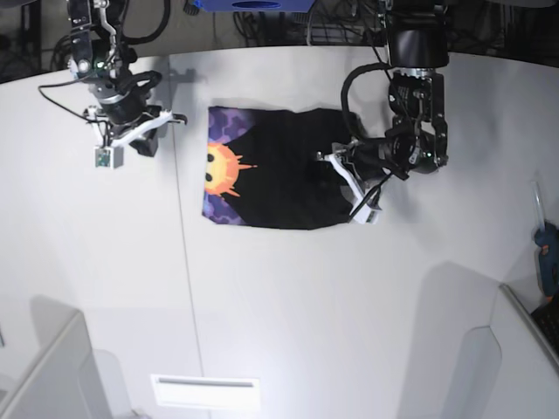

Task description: Fold the T-shirt properly

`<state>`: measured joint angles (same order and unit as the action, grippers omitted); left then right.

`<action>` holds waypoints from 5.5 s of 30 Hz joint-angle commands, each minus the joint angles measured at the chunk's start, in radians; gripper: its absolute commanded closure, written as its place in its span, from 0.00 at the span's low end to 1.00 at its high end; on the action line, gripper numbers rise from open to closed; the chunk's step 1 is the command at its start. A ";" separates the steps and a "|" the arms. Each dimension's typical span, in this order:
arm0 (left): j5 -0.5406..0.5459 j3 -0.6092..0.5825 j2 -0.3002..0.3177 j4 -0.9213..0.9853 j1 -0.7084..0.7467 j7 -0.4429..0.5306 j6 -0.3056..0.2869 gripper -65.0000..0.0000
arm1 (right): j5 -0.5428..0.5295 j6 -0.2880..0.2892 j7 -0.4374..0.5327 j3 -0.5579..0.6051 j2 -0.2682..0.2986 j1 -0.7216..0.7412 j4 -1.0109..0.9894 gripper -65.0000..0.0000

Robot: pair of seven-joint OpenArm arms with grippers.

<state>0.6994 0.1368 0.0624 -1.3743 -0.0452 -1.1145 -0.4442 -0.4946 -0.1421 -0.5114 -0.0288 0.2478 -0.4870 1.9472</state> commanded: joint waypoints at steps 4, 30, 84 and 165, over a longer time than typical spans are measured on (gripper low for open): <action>-0.054 -0.208 0.118 -0.007 -0.075 -0.022 0.015 1.00 | -0.003 0.003 0.023 -0.007 -0.021 -0.016 0.022 1.00; -0.056 -1.219 0.347 0.000 -0.528 0.270 0.011 1.00 | -0.002 0.002 0.024 -0.124 -0.192 -0.100 0.021 1.00; -0.484 -1.321 0.164 0.054 -0.566 0.411 -0.193 0.74 | 0.004 -0.001 0.018 -0.027 -0.219 -0.164 -0.010 1.00; -0.702 -0.121 0.558 -0.549 1.022 1.289 -0.186 1.00 | 0.684 0.840 0.158 -0.661 -0.338 -0.533 0.030 1.00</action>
<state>-0.0143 0.0105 0.6102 -1.9144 0.9634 0.1535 -0.6258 0.1902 0.6979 -0.3569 -0.6827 -0.0917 -1.0004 1.9686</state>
